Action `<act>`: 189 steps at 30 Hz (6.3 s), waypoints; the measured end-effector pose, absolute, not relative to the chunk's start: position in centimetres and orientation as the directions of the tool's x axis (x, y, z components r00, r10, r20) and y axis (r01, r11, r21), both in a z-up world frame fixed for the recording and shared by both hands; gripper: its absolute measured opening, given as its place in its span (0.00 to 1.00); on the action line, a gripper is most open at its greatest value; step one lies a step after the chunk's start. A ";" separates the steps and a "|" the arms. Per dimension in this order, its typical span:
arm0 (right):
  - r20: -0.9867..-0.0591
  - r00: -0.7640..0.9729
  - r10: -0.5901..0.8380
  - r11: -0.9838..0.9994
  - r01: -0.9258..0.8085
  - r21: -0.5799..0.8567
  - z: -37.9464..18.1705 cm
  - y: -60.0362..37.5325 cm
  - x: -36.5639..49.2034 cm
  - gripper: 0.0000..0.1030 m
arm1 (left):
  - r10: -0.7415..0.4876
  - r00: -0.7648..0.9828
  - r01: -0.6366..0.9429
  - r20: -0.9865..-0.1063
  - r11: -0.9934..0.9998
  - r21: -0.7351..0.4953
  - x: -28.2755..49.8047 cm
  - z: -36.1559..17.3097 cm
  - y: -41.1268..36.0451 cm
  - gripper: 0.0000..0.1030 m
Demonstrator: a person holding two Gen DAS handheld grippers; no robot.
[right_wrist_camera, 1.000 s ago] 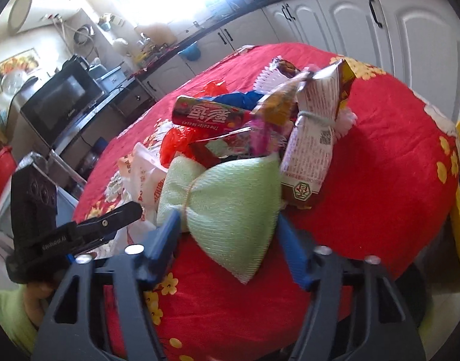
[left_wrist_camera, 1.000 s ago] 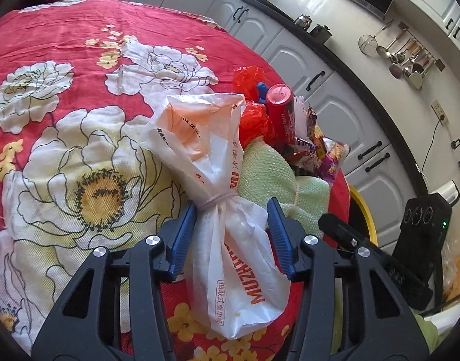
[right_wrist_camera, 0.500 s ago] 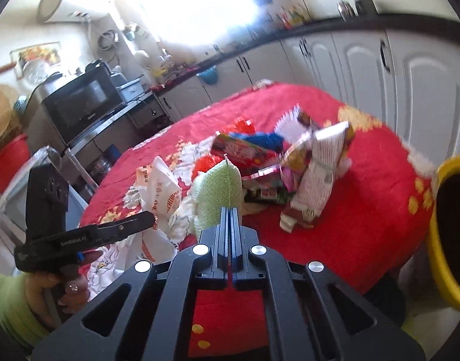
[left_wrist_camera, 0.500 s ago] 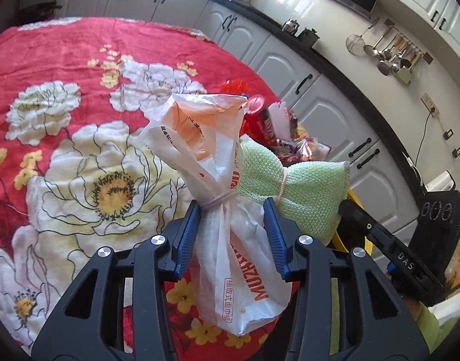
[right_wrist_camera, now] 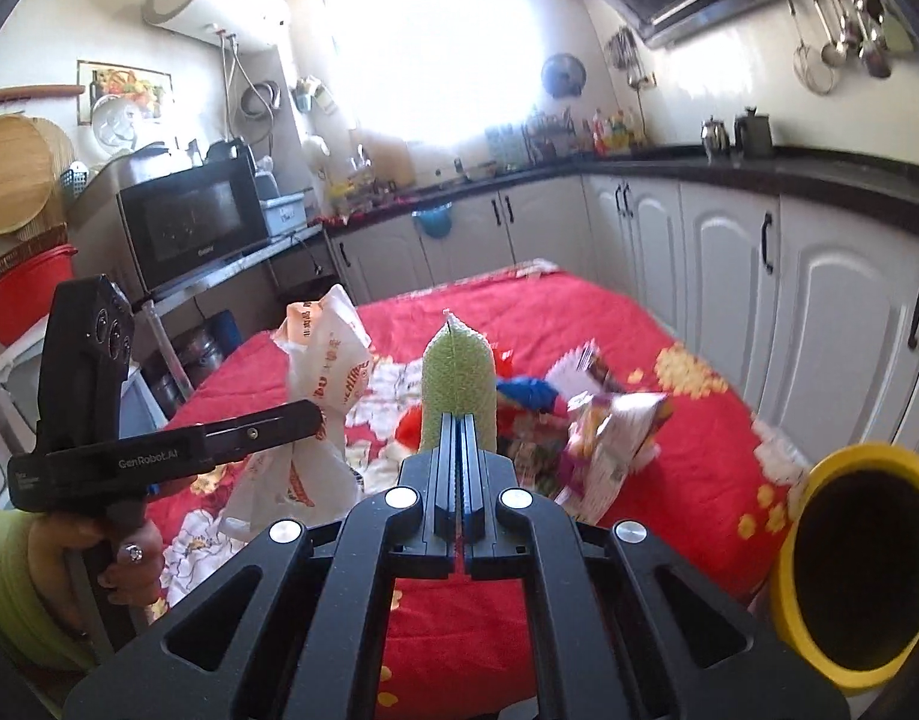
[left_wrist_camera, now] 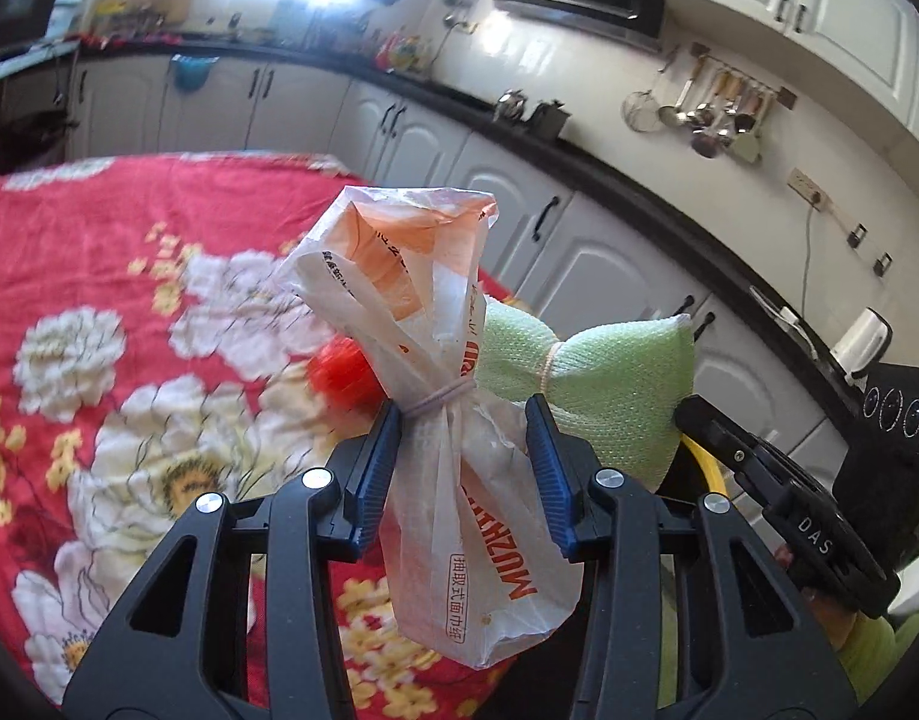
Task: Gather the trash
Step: 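Carry the white bag and green mesh bag over the yellow bin with both grippers, then open both grippers to drop the bags into the yellow bin, then move both grippers back over the trash pile on the table, then grasp the red can lid with the left gripper while the right gripper grasps a snack wrapper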
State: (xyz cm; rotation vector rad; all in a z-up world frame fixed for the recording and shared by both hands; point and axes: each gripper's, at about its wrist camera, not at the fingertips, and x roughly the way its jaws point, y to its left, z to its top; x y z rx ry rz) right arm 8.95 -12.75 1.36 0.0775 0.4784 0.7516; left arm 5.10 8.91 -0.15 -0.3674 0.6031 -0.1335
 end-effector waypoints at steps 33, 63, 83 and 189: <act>-0.280 0.857 0.433 0.896 -0.376 0.235 4.2 -27.5 10.8 0.01 | -0.437 0.796 0.333 -0.420 0.894 -0.299 13.8 3.6 -7.5 0.34; -0.475 0.866 0.157 0.955 -0.011 0.297 -3.8 -39.7 11.4 0.01 | -0.545 0.643 0.443 -0.538 0.837 -0.319 19.7 -4.3 -20.3 0.34; -0.593 0.789 0.160 0.932 0.076 0.353 -8.1 -41.3 13.4 0.01 | -0.536 0.564 0.419 -0.628 0.841 -0.342 22.2 -9.5 -22.1 0.35; -0.655 0.565 0.502 0.830 -0.528 0.181 -7.2 -10.4 15.0 0.67 | -0.207 0.799 -0.018 -0.564 0.930 -0.367 17.4 -4.3 10.5 0.62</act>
